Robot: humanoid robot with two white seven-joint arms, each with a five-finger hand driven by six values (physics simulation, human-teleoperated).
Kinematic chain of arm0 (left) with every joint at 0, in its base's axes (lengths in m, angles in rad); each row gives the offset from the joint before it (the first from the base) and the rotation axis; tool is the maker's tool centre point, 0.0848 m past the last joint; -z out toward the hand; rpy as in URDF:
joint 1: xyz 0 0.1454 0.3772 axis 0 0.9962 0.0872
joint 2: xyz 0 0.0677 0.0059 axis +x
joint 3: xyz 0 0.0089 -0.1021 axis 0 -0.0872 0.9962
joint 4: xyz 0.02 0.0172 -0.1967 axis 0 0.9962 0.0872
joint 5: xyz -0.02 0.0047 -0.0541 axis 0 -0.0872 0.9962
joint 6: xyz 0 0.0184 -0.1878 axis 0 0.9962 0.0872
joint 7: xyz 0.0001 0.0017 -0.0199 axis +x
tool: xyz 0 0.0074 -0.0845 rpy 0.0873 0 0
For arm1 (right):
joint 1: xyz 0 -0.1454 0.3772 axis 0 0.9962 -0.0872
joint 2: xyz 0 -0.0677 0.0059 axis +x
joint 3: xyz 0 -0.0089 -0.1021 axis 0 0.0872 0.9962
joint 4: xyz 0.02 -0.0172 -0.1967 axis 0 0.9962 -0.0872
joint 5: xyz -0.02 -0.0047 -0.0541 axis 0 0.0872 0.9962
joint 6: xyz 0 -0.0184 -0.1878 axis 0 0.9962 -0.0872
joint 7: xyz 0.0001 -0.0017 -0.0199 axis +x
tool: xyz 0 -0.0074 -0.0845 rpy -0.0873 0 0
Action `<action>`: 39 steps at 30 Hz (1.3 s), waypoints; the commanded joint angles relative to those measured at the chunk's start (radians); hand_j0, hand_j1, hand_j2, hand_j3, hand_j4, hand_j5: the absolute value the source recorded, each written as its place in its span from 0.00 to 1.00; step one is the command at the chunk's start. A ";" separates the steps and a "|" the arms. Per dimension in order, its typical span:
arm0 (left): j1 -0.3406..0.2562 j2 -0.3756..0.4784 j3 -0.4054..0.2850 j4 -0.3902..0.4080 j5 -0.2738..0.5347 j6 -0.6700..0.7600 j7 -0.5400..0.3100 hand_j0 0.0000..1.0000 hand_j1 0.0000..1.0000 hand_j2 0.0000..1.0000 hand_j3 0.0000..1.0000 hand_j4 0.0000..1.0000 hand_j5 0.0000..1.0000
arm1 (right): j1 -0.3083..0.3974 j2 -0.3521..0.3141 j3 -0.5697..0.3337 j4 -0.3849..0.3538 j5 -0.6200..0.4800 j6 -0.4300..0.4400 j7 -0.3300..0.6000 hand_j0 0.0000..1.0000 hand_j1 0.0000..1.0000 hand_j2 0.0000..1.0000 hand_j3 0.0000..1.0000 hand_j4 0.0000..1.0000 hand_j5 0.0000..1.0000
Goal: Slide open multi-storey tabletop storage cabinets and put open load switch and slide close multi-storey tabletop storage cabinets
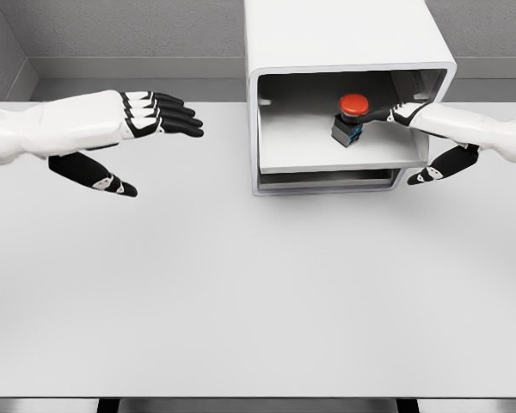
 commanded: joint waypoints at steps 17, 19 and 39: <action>0.000 0.007 0.013 -0.002 0.007 0.006 0.001 1.00 1.00 1.00 1.00 1.00 1.00 | -0.002 -0.084 -0.048 -0.090 0.090 0.057 -0.008 1.00 1.00 1.00 1.00 1.00 1.00; 0.000 0.007 0.013 -0.002 0.007 0.006 0.001 1.00 1.00 1.00 1.00 1.00 1.00 | 0.000 -0.096 -0.048 -0.118 0.089 0.057 -0.008 1.00 1.00 1.00 1.00 1.00 1.00; -0.005 0.007 0.013 0.018 0.005 0.006 0.001 1.00 1.00 1.00 1.00 1.00 1.00 | 0.072 -0.167 -0.037 -0.357 0.089 0.057 -0.004 1.00 1.00 1.00 1.00 1.00 1.00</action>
